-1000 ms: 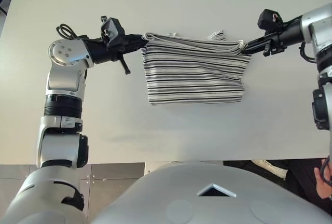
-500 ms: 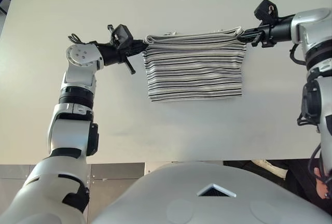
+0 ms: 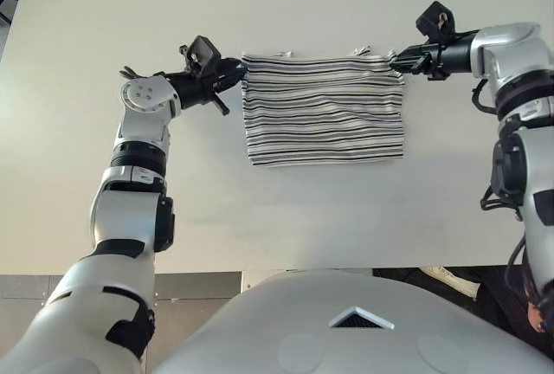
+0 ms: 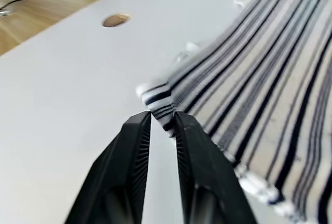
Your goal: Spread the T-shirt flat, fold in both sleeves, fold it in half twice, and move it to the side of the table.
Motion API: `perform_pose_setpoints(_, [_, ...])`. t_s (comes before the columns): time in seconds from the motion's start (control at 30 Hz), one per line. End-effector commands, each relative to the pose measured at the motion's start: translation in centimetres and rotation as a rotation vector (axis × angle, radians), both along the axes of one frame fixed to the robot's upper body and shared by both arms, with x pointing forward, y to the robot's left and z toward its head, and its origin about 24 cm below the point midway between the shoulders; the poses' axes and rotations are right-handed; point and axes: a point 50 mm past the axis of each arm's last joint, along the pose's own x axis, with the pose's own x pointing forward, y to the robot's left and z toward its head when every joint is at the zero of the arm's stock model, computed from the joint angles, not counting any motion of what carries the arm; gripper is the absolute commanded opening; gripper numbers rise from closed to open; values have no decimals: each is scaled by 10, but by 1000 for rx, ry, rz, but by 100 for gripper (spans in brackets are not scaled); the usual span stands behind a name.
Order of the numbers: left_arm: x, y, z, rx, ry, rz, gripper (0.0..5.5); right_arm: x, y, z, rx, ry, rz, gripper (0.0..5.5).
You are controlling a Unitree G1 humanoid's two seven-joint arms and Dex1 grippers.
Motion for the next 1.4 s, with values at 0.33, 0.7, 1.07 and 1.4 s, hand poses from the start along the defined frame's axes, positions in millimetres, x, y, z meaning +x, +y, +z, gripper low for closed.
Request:
perform_pose_setpoints(0.33, [0, 20, 28, 15, -142, 8, 264, 25, 39, 48, 117, -188, 48, 286])
perform_pose_setpoints(0.7, [-14, 8, 103, 26, -405, -140, 264, -10, 117, 43, 116, -135, 570, 286])
perform_pose_setpoints(1.07, [-24, -10, 120, 22, -444, -208, 264, -29, 134, 2, -371, -167, 743, 286])
perform_pose_setpoints(1.4, [-32, -15, 123, 20, -465, -220, 264, -20, 154, -32, -582, -164, 574, 286])
